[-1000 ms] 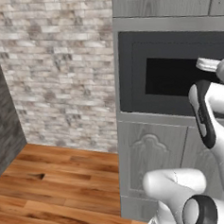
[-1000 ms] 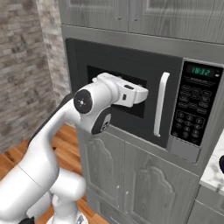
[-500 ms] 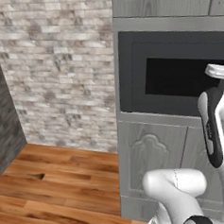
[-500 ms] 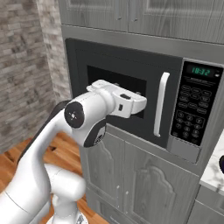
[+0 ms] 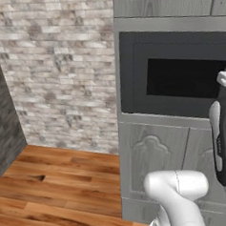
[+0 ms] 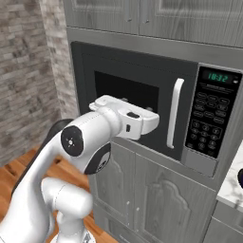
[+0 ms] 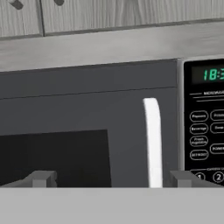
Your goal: Pick the chicken drumstick from the counter and place it in the microwave. Then turn on the microwave.
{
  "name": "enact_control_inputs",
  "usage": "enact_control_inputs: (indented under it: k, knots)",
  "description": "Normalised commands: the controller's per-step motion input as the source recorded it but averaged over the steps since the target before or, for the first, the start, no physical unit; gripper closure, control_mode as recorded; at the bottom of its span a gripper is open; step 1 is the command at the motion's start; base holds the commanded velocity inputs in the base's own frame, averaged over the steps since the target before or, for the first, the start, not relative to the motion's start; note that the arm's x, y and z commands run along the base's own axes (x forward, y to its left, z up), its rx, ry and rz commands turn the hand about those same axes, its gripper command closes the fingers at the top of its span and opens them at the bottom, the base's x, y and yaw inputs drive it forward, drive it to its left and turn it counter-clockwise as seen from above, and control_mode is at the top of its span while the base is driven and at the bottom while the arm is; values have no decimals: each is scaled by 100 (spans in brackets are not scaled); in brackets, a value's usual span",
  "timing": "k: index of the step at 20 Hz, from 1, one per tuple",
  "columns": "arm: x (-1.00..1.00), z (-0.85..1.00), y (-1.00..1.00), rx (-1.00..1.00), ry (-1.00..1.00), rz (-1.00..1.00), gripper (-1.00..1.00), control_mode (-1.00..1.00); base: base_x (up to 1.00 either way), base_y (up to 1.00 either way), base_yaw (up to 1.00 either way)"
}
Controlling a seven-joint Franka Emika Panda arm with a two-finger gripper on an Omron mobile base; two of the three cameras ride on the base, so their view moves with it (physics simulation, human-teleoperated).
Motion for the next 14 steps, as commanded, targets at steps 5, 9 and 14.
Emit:
enact_control_inputs:
  k: [5,9,14]
  knots:
    - [-28,0,-12,-5,0,-3,-100,-100,0,0,0]
    - [-24,0,-9,-5,0,-9,-100,-100,0,0,0]
    - [-15,-1,-4,-6,0,-9,-100,-100,0,0,0]
